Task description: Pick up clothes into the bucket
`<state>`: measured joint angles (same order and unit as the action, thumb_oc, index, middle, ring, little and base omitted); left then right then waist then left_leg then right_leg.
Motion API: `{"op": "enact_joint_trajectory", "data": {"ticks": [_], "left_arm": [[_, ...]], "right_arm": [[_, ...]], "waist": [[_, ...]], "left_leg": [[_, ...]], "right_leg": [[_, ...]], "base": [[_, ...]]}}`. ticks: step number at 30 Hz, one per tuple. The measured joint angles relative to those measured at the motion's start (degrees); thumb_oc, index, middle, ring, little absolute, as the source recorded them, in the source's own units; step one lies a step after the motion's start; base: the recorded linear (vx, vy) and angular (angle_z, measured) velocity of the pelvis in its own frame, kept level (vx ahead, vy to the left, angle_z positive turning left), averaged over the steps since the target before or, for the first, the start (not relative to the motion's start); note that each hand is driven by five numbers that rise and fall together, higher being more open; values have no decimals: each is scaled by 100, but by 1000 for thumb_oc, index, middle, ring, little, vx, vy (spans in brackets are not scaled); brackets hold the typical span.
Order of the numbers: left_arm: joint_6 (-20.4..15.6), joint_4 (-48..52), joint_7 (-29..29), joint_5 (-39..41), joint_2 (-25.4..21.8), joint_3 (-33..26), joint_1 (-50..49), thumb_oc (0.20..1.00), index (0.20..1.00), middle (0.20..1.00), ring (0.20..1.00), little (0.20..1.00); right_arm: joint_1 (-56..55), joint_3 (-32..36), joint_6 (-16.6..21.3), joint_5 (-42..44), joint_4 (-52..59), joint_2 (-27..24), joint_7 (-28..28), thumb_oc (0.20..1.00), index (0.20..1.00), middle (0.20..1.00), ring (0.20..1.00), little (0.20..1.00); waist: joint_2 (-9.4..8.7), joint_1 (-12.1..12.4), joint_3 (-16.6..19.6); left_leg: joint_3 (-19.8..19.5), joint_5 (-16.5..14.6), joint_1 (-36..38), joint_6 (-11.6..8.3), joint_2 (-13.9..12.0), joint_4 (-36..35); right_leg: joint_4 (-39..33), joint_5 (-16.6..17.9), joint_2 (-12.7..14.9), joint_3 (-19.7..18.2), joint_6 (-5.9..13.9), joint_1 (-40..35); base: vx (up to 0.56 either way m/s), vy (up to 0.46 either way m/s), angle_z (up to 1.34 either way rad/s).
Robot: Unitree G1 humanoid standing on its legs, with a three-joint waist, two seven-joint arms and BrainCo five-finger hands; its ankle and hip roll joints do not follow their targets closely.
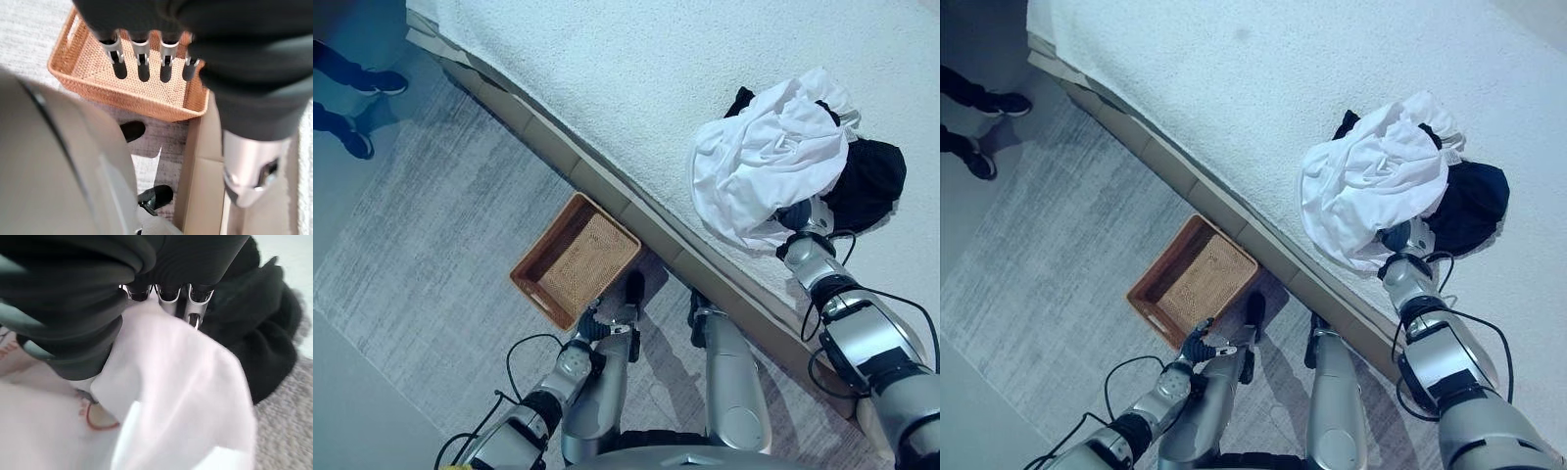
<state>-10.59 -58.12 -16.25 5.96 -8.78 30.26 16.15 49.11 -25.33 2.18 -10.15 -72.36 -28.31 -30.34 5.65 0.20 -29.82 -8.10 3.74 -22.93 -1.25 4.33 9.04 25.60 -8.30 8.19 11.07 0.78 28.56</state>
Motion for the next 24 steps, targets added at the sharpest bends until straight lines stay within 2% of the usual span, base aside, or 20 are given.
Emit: {"op": "enact_joint_trajectory", "data": {"ticks": [3,7,8,9,13,15,17,18,19,21,24], "left_arm": [[2,-55,-6,-3,0,-25,-2,1000,1000,1000,1000,1000],[7,-60,-10,-18,-8,-210,-13,1000,1000,1000,1000,1000],[12,-108,-20,-16,-53,-393,-56,1000,1000,1000,1000,1000],[18,-165,-21,-20,-90,-460,-69,1000,1000,1000,1000,1000],[13,-161,-31,-60,-307,-707,-183,1000,1000,1000,1000,1000],[19,-167,2,-74,-401,-809,-248,1000,1000,1000,1000,1000],[29,-174,29,-74,-500,-934,-354,1000,1000,1000,1000,1000],[53,-176,47,-74,-530,-1013,-372,1000,1000,1000,1000,1000],[81,-173,47,-74,-588,-1103,-438,1000,1000,1000,1000,1000],[130,-136,63,-74,-600,-1201,-487,1000,1000,1000,1000,1000],[138,1,86,-74,-603,-1199,-586,1000,1000,1000,1000,1000]], "right_arm": [[6,8,0,24,195,33,12,200,200,200,200,200],[-169,48,53,200,1680,-361,52,200,200,200,200,200],[-304,109,119,239,2682,-604,25,200,200,200,200,200],[-312,173,176,238,3023,-671,3,200,200,200,200,200],[-368,775,390,263,4089,-1097,-108,200,200,200,200,200],[-354,1079,433,294,4224,-1312,-139,200,200,200,200,200],[-295,1307,453,358,4232,-1529,-194,200,200,200,200,200],[-257,1376,452,366,4249,-1804,-193,200,200,200,200,200],[-208,1489,458,405,4252,-1948,-209,200,200,200,200,200],[-201,1665,459,452,4271,-2206,-233,200,200,200,200,200],[-210,1746,459,519,4297,-2330,-243,200,200,200,200,200]], "waist": [[-6,-71,-1],[-48,-161,-13],[-117,-163,-23],[-186,-240,-31],[-449,-259,89],[-538,-184,128],[-611,-210,193],[-617,-204,205],[-657,-236,334],[-652,-247,440],[-653,-266,602]], "left_leg": [[-12,14,1,-1,-8,-5],[31,34,75,8,-59,-52],[81,49,174,21,-115,-64],[119,48,278,22,-137,-75],[246,46,657,17,-205,-285],[342,46,809,17,-255,-372],[424,45,979,16,-277,-453],[470,46,1095,16,-287,-526],[521,46,1136,15,-297,-593],[609,49,1276,15,-311,-661],[643,48,1430,15,-311,-714]], "right_leg": [[3,5,-3,27,-9,-6],[-168,133,-85,-21,-30,-91],[-311,240,-149,-44,-31,-233],[-382,263,-188,-83,-36,-352],[-676,326,-265,-171,6,-694],[-833,408,-336,-251,26,-855],[-1031,465,-361,-295,52,-1035],[-1130,516,-385,-341,68,-1148],[-1230,546,-398,-384,98,-1178],[-1405,657,-425,-446,125,-1341],[-1607,721,-437,-459,160,-1551]], "base": [[5,-2,2],[17,20,-12],[9,-1,-25],[21,-3,-30],[22,3,-16],[16,6,-27],[23,3,-20],[29,11,-20],[29,11,-21],[23,7,-22],[14,-3,-8]]}}
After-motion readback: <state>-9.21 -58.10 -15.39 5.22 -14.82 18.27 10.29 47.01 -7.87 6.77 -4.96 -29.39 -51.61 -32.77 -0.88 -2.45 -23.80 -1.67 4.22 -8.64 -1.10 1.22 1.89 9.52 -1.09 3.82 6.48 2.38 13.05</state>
